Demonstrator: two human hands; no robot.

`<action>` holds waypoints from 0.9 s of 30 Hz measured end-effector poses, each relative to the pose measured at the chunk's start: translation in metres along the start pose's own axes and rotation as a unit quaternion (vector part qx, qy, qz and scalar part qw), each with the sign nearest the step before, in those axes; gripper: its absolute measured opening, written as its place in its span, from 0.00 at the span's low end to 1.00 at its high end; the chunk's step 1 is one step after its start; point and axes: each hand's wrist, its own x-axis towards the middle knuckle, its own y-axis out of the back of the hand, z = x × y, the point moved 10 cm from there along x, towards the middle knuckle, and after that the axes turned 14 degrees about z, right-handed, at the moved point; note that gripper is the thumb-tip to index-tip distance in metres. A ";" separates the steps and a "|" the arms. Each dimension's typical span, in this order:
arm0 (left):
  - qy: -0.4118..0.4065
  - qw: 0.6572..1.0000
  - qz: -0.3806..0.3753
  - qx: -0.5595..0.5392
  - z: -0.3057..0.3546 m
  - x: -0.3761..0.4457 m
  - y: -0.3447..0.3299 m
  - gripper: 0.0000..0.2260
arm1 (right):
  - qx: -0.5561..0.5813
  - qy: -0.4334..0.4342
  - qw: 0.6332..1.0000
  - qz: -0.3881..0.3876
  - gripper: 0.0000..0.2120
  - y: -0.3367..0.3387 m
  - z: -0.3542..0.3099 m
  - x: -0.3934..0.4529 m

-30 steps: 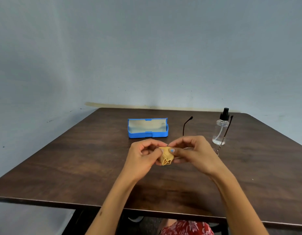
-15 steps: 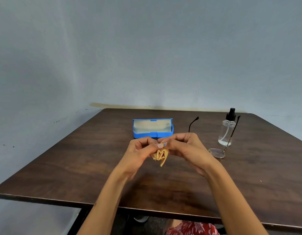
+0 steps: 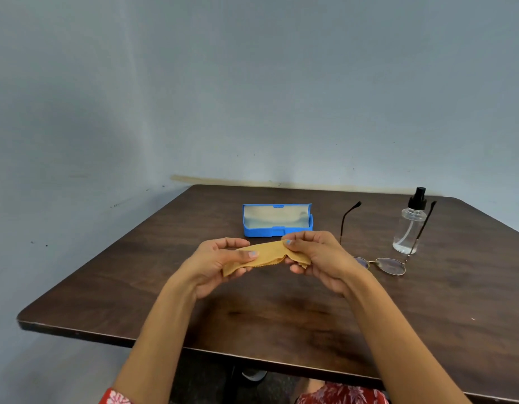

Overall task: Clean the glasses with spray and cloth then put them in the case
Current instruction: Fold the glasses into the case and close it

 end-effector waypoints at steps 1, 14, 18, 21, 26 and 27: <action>0.007 1.000 0.003 0.006 0.000 0.001 0.005 0.21 | 0.010 -0.017 1.000 0.005 0.04 0.001 0.003 0.003; 0.037 0.997 0.069 0.001 0.008 0.029 0.042 0.14 | 0.022 -0.127 0.990 0.054 0.15 0.000 0.025 0.023; 0.052 0.994 0.089 -0.031 0.010 0.043 0.039 0.09 | 0.073 -0.066 0.986 0.137 0.12 0.010 0.010 0.043; 0.048 0.991 0.121 -0.042 0.012 0.060 0.032 0.08 | 0.002 0.002 0.969 0.246 0.07 0.030 -0.002 0.059; 0.036 0.978 0.201 0.031 0.012 0.091 0.027 0.09 | -0.144 0.058 0.918 0.365 0.08 0.048 -0.018 0.078; 0.027 0.975 0.215 0.042 0.013 0.096 0.025 0.09 | -0.166 0.058 0.910 0.376 0.10 0.048 -0.019 0.083</action>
